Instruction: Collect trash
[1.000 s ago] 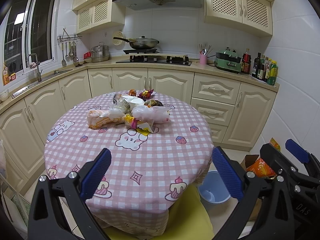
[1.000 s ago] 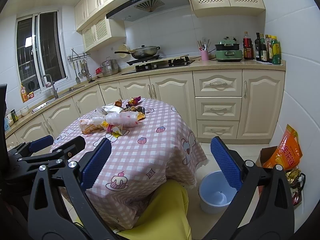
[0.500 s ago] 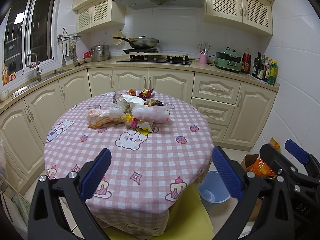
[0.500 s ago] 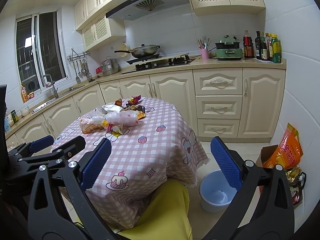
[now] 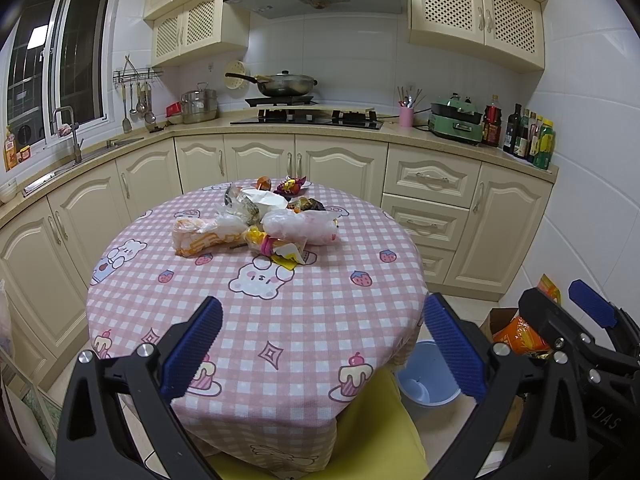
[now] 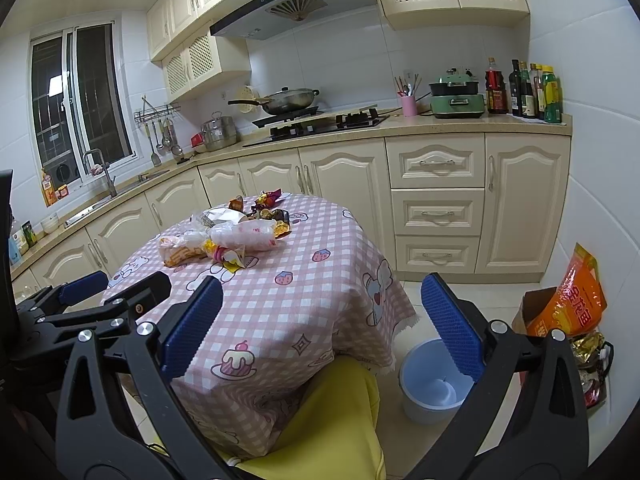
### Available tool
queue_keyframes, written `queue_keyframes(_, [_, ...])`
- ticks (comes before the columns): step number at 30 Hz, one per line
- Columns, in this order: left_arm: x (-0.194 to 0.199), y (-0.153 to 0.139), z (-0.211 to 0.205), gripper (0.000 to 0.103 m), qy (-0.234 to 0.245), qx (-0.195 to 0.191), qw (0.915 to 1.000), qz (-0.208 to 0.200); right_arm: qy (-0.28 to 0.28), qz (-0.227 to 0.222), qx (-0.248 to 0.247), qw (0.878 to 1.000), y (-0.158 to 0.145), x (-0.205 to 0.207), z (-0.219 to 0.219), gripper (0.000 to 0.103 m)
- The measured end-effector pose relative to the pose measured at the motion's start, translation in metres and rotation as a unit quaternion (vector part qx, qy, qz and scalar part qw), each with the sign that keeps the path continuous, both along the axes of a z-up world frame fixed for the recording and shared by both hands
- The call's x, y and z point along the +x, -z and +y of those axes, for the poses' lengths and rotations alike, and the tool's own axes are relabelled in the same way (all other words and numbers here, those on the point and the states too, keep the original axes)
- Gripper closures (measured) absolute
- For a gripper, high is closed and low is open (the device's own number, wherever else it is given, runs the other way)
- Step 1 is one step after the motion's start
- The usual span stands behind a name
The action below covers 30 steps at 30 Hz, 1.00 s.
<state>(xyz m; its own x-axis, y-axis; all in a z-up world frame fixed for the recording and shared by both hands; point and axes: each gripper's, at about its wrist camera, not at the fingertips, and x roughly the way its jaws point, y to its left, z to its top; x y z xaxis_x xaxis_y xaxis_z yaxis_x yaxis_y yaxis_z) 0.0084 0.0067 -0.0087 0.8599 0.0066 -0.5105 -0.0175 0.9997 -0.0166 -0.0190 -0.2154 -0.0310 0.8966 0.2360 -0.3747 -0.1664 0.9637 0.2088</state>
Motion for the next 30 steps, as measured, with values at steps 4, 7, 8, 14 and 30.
queue_keyframes(4, [0.000,0.001,0.000,0.004,0.001,0.000,1.0000,0.001,0.000,0.006,0.004,1.000,0.001,0.001,-0.001,0.005])
queue_keyframes(7, [0.001,0.001,0.000,0.004,0.001,0.000,1.0000,0.001,0.001,0.007,0.005,1.000,0.002,0.000,-0.001,0.005])
queue_keyframes(8, [0.001,0.001,0.000,0.004,0.001,0.000,1.0000,0.001,0.001,0.006,0.004,1.000,0.001,0.001,-0.002,0.005])
queue_keyframes(14, [0.002,0.004,-0.001,0.004,0.001,0.000,1.0000,0.004,0.001,0.011,0.005,1.000,0.004,0.001,-0.002,0.005])
queue_keyframes(30, [0.029,0.024,0.033,0.004,-0.035,-0.017,0.9979,0.052,-0.030,0.068,0.003,0.997,0.011,0.042,0.022,0.005])
